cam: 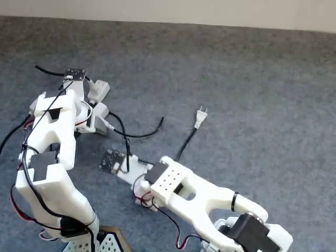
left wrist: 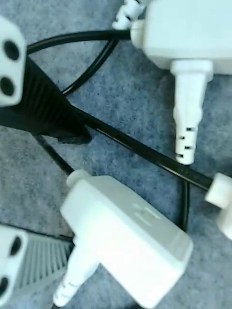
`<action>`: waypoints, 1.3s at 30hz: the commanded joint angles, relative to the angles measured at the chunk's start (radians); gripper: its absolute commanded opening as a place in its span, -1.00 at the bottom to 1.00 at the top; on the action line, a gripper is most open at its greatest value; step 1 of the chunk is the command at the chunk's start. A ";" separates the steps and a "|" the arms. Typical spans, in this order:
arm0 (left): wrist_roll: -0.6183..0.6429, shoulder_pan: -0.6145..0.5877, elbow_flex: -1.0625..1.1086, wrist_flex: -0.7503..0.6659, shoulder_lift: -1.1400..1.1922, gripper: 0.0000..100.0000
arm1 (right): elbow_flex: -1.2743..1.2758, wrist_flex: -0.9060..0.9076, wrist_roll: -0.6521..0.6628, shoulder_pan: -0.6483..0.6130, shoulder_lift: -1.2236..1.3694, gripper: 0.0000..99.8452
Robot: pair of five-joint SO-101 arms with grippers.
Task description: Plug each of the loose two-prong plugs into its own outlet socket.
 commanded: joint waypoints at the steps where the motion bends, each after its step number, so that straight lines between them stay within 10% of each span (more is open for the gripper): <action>1: 0.009 0.005 0.004 -0.041 0.005 -0.40 | 0.036 -0.054 0.014 -0.021 -0.045 -0.93; 10: 0.009 0.005 0.004 -0.041 0.005 -0.40 | 0.028 -0.051 0.009 -0.039 -0.056 -0.21; 39: 0.008 0.005 0.005 -0.040 0.005 -0.40 | 0.107 -0.143 -0.021 0.104 -0.114 -0.20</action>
